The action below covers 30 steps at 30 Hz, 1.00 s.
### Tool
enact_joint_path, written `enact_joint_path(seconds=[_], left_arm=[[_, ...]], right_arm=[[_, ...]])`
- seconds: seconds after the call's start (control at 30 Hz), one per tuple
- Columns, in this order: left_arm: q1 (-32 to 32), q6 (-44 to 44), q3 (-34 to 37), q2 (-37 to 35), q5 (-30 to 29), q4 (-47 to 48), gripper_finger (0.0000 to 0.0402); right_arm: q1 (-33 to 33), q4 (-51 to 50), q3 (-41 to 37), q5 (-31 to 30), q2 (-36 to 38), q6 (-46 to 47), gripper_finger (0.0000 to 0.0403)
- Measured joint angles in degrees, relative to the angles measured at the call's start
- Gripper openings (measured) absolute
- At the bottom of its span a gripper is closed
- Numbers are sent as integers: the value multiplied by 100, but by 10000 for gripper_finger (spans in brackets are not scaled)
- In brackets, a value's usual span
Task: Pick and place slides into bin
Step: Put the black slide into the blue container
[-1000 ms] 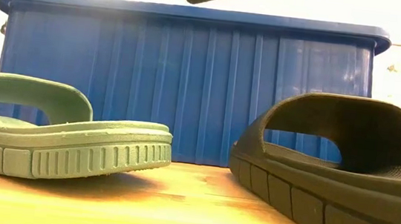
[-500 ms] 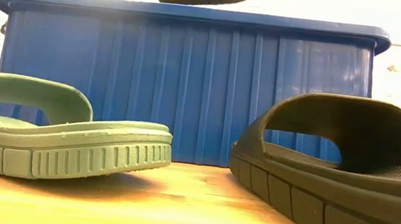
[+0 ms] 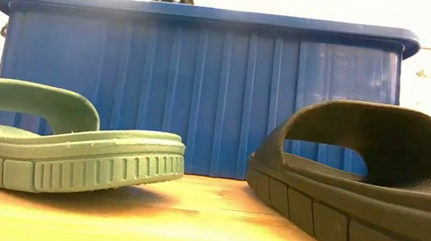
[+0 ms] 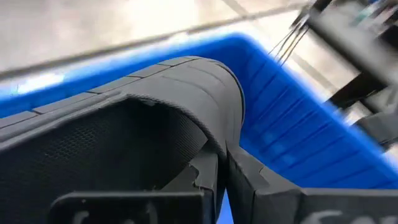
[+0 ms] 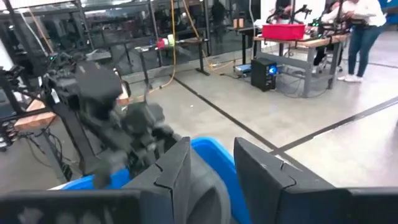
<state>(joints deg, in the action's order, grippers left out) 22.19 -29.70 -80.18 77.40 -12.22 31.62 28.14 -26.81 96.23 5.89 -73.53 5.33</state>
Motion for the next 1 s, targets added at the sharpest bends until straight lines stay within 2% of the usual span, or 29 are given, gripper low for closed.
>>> enact_joint_path(seconds=[0.17, 0.37, 0.53, 0.67, 1.0], left_arm=[[345, -444, 5, 372, 300, 499, 0], [708, -737, 7, 672, 684, 638, 0], [1055, -746, 12, 870, 1118, 678, 0], [1328, -590, 17, 1029, 1732, 658, 0], [1864, -937, 119, 1102, 1806, 680, 0]], right_arm=[[2, -133, 0, -9, 201, -92, 103], [0, -396, 0, -2, 462, -136, 94], [0, -475, 0, -2, 617, -154, 89], [0, -508, 0, -3, 691, -154, 89], [0, -868, 0, -2, 786, -153, 80]])
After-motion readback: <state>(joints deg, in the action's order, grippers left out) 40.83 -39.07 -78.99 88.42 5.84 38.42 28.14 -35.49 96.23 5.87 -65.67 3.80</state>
